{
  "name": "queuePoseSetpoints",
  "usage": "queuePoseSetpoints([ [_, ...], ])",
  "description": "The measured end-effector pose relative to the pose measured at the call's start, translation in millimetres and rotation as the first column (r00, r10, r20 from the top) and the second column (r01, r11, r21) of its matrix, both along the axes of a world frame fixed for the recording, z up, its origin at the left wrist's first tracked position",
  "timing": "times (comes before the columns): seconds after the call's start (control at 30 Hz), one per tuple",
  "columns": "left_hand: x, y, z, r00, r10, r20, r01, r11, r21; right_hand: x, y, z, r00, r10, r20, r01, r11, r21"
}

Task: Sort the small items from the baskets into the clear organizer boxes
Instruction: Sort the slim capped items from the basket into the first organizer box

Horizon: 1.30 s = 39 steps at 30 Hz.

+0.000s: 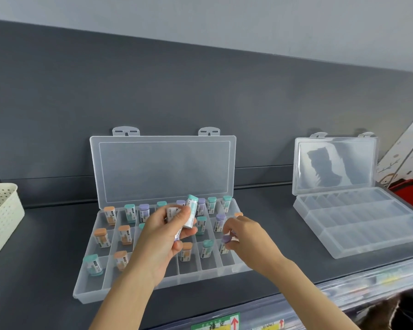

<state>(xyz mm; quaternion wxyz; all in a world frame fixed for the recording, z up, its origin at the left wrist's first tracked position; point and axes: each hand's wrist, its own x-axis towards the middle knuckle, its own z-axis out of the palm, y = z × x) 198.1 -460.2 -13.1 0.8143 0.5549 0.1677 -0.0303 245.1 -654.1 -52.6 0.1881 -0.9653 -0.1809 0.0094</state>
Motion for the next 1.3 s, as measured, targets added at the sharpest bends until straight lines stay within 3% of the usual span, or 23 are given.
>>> queuePoseSetpoints([
  [0.13, 0.6, -2.9, -2.7, 0.999, 0.031, -0.016, -0.031, 0.999, -0.013, 3.0, -9.1, 11.8, 0.995, -0.051, -0.081, 0.065, 0.982, 0.177],
  [0.27, 2.4, -11.1, -3.9, 1.0, 0.015, -0.021, -0.016, 1.0, -0.026, 6.6, -26.5, 30.8, 0.983, -0.104, -0.152, 0.16, 0.892, 0.424],
  [0.47, 3.0, -20.1, -8.4, 0.998, 0.058, -0.002, -0.058, 0.998, -0.018, 2.1, -42.3, 29.6, 0.984, -0.075, -0.164, 0.156, 0.808, 0.568],
  [0.63, 6.8, -16.6, -12.1, 0.994, 0.105, -0.008, -0.105, 0.994, -0.036, 1.8, -45.2, 16.7, 0.987, -0.121, -0.101, 0.155, 0.868, 0.472],
  [0.93, 5.6, -16.4, -14.9, 0.986, 0.164, 0.002, -0.164, 0.986, -0.041, 8.0, -44.6, 14.4, 0.994, -0.044, -0.099, 0.081, 0.911, 0.404],
  [1.1, 4.1, -17.1, -12.9, 0.989, 0.15, -0.008, -0.15, 0.988, -0.034, 9.4, -44.1, 2.3, 0.998, -0.041, -0.047, 0.05, 0.977, 0.206],
  [1.3, 3.0, -19.0, -15.7, 0.993, 0.118, -0.022, -0.118, 0.993, -0.013, 10.7, -40.2, -4.2, 0.995, 0.081, 0.057, -0.085, 0.995, 0.059],
])
